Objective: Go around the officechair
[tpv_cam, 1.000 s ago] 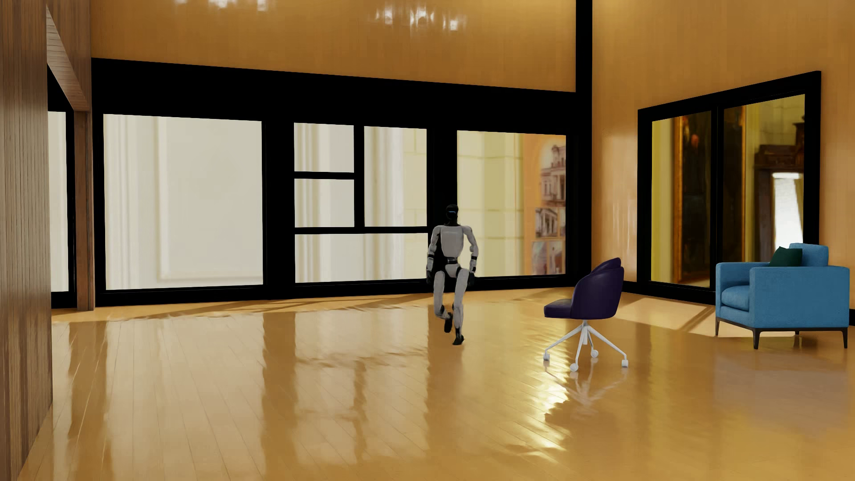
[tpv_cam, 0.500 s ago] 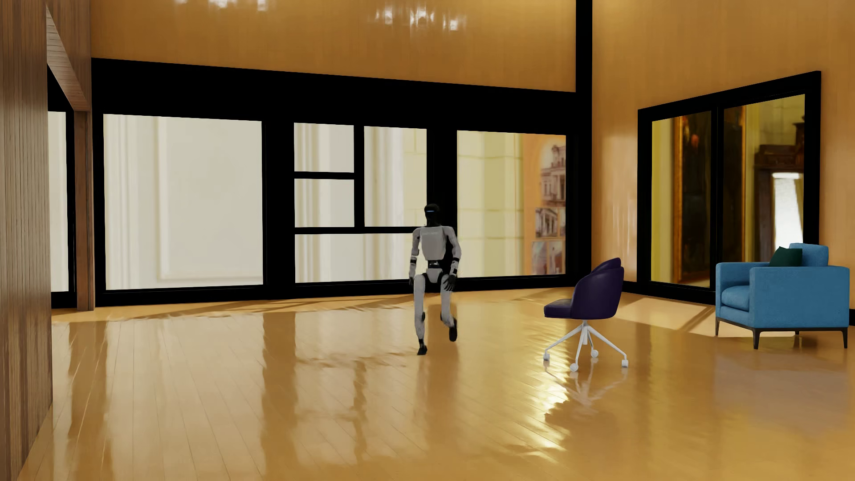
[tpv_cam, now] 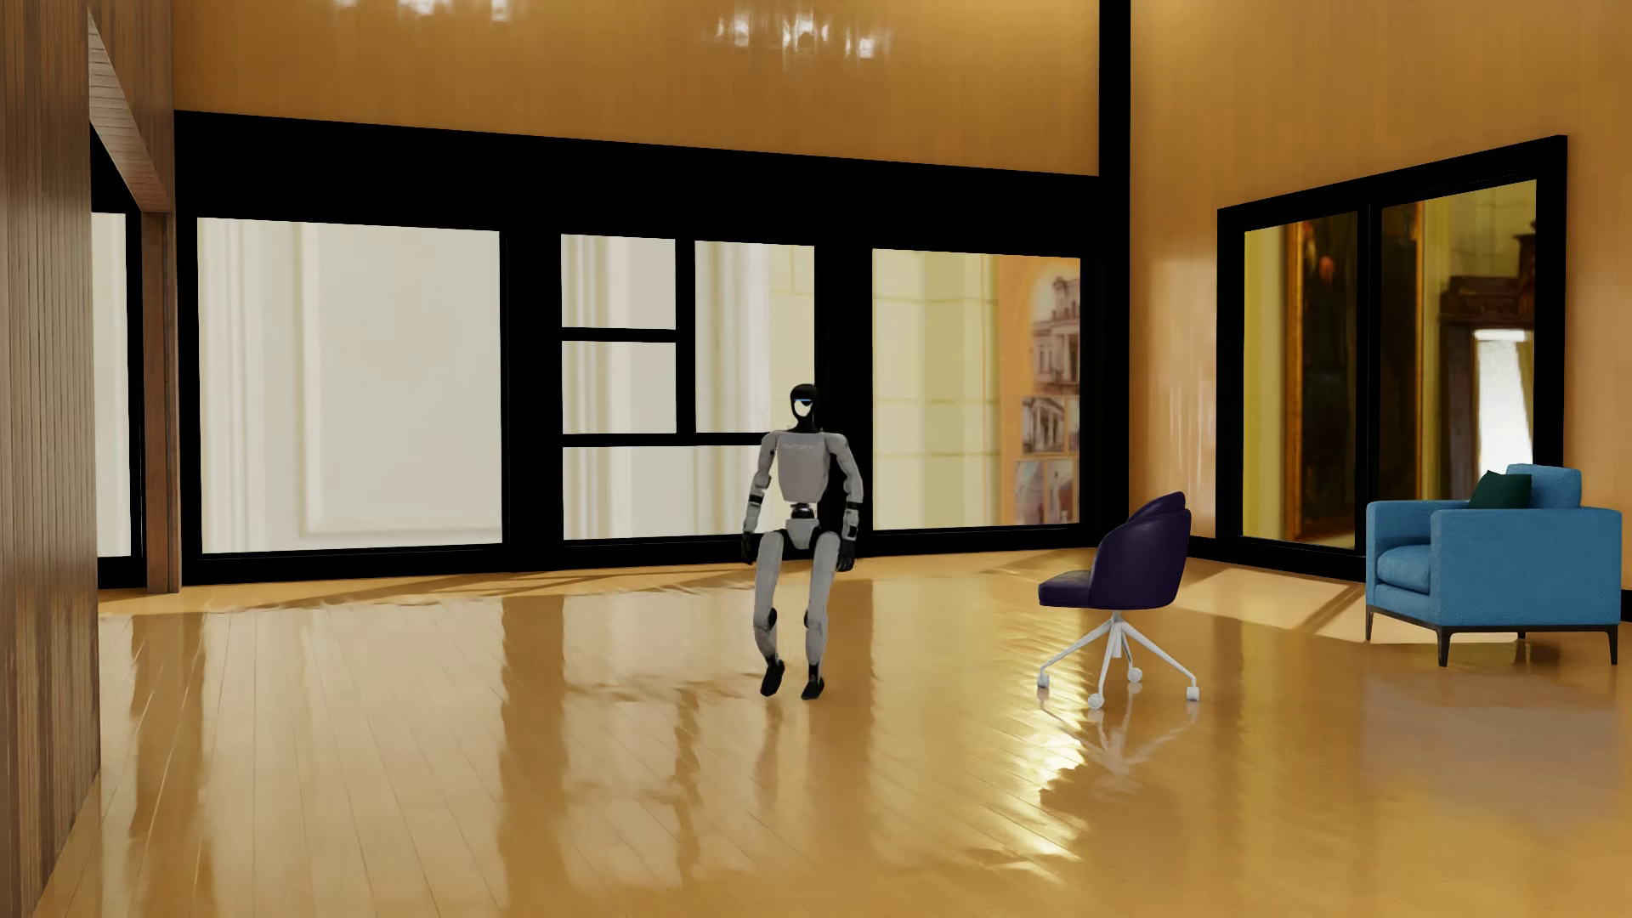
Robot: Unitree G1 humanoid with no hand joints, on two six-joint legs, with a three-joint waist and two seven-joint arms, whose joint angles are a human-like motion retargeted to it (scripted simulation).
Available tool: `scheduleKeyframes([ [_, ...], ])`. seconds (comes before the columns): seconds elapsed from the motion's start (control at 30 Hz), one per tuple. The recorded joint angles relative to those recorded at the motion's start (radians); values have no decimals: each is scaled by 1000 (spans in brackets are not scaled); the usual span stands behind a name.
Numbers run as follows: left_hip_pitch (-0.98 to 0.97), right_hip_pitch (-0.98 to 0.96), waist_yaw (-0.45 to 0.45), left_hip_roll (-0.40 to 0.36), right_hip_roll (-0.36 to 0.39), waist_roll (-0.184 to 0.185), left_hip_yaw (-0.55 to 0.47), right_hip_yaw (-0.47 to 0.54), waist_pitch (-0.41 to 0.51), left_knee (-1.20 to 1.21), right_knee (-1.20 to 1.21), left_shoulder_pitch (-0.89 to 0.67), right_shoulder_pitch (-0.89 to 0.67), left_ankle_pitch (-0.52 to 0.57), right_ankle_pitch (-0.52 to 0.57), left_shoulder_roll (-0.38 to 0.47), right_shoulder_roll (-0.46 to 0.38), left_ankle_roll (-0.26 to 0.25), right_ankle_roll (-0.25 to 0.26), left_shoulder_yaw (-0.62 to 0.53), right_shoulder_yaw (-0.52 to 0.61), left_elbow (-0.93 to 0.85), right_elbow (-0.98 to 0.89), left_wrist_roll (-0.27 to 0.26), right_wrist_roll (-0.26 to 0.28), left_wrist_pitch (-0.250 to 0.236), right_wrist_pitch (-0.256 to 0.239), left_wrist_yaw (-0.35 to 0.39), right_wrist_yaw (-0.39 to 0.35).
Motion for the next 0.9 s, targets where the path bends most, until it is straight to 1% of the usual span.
scheduleKeyframes([
  [0.03, 74, -63, -42, 12, 7, 17, 0, 0, -6, -46, -161, -21, 23, -82, 3, 8, -3, 0, 0, 30, -9, -29, 2, 0, 0, 0, 0, 0, 0],
  [0.07, 139, -97, -67, 19, 3, 31, 0, 0, -12, -76, -363, -43, 46, -154, 47, 9, -15, 0, 0, 62, -8, -52, -7, 0, 0, 0, 0, 0, 0],
  [0.1, 179, -138, -101, 31, 11, 52, 0, 0, -30, -100, -553, -73, 62, -218, 85, 10, -17, 0, 0, 100, -38, -76, -5, 0, 0, 0, 0, 0, 0],
  [0.13, 232, -179, -124, 47, -1, 63, 0, 0, -43, -110, -620, -79, 75, -263, 112, 18, -19, 0, 0, 145, -54, -116, 1, 0, 0, 0, 0, 0, 0],
  [0.17, 255, -218, -156, 46, -35, 83, 0, 0, -63, -94, -601, -111, 96, -299, 107, 28, -22, 0, 0, 122, -56, -107, 7, 0, 0, 0, 0, 0, 0],
  [0.2, 314, -219, -196, 59, -27, 104, 0, 0, -52, -45, -513, -93, 107, -309, 169, 22, -37, 0, 0, 147, -40, -136, 18, 0, 0, 0, 0, 0, 0],
  [0.23, 296, -260, -216, 86, 2, 139, 0, 0, -61, 84, -389, -95, 121, -192, 214, 20, -25, 0, 0, 241, -98, -178, 29, 0, 0, 0, 0, 0, 0],
  [0.27, 250, -220, -226, 103, 13, 174, 0, 0, -50, 298, -313, -85, 105, 47, 183, -13, -31, 0, 0, 177, -55, -120, 77, 0, 0, 0, 0, 0, 0],
  [0.3, 161, -186, -188, 107, 17, 177, 0, 0, -42, 518, -271, -87, 90, 218, 129, -20, -23, 0, 0, 156, -49, -109, 106, 0, 0, 0, 0, 0, 0],
  [0.33, 58, -127, -143, 131, 20, 183, 0, 0, -33, 662, -276, -94, 76, 284, 93, -29, -9, 0, 0, 109, -44, -99, 120, 0, 0, 0, 0, 0, 0],
  [0.37, -41, -40, -99, 119, -12, 156, 0, 0, -25, 708, -312, -81, 70, 292, 81, -34, 7, 0, 0, 80, -37, -100, 113, 0, 0, 0, 0, 0, 0],
  [0.4, -159, 53, -54, 128, -22, 151, 0, 0, -22, 690, -365, -84, 65, 280, 64, -67, 14, 0, 0, 87, -33, -24, 95, 0, 0, 0, 0, 0, 0],
  [0.43, -257, 142, 9, 111, -44, 119, 0, 0, -24, 570, -425, -45, 73, 313, 24, -60, 11, 0, 0, 93, -7, -64, 33, 0, 0, 0, 0, 0, 0],
  [0.47, -349, 236, 59, 117, -55, 100, 0, 0, -28, 453, -478, -29, 76, 347, -12, -68, 12, 0, 0, 60, -14, -24, -6, 0, 0, 0, 0, 0, 0],
  [0.5, -421, 319, 127, 129, -66, 84, 0, 0, -31, 328, -518, 5, 80, 359, -41, -57, 2, 0, 0, 51, -6, -31, -62, 0, 0, 0, 0, 0, 0],
  [0.53, -491, 395, 182, 142, -65, 85, 0, 0, -33, 187, -546, 30, 76, 304, -70, -45, -13, 0, 0, 63, -20, -33, -115, 0, 0, 0, 0, 0, 0],
  [0.57, -536, 458, 251, 162, -60, 91, 0, 0, -36, 52, -563, 48, 58, 170, -97, -33, -36, 0, 0, 32, -12, -26, -143, 0, 0, 0, 0, 0, 0],
  [0.6, -581, 500, 309, 199, -60, 85, 0, 0, -46, -22, -564, 80, 36, -39, -117, -31, -56, 0, 0, 61, -1, 2, -159, 0, 0, 0, 0, 0, 0],
  [0.63, -587, 551, 372, 245, -70, 74, 0, 0, -37, -54, -558, 110, 10, -180, -107, -13, -63, 0, 0, 51, 6, 15, -156, 0, 0, 0, 0, 0, 0],
  [0.67, -624, 598, 413, 270, -89, 57, 0, 0, -46, -33, -558, 143, -6, -7, -59, -10, -66, 0, 0, 62, 4, 51, -140, 0, 0, 0, 0, 0, 0],
  [0.7, -699, 621, 409, 255, -117, 31, 0, 0, -57, 75, -534, 162, -7, 291, 47, -6, -61, 0, 0, 33, -29, 76, -133, 0, 0, 0, 0, 0, 0],
  [0.73, -733, 588, 389, 188, -160, -28, 0, 0, -69, 169, -450, 157, -2, 382, 225, -8, -42, 0, 0, -11, -47, 119, -107, 0, 0, 0, 0, 0, 0],
  [0.77, -694, 546, 352, 149, -140, -28, 0, 0, -62, 227, -312, 139, 10, 334, 385, -7, -32, 0, 0, -53, -51, 146, -62, 0, 0, 0, 0, 0, 0],
  [0.8, -665, 425, 323, 98, -126, -35, 0, 0, -68, 266, -121, 128, 8, 295, 425, -4, -30, 0, 0, -39, -24, 127, -37, 0, 0, 0, 0, 0, 0],
  [0.83, -561, 358, 275, 38, -137, -44, 0, 0, -39, 245, 54, 116, -2, 267, 331, -19, -28, 0, 0, 20, -1, 126, -26, 0, 0, 0, 0, 0, 0],
  [0.87, -461, 247, 233, 2, -88, -28, 0, 0, -24, 216, 185, 81, 5, 227, 190, -21, -23, 0, 0, 26, 5, 103, -16, 0, 0, 0, 0, 0, 0],
  [0.9, -335, 141, 190, -40, -66, -20, 0, 0, -15, 154, 246, 53, 16, 159, 67, -17, -17, 0, 0, 20, 27, 52, -11, 0, 0, 0, 0, 0, 0],
])
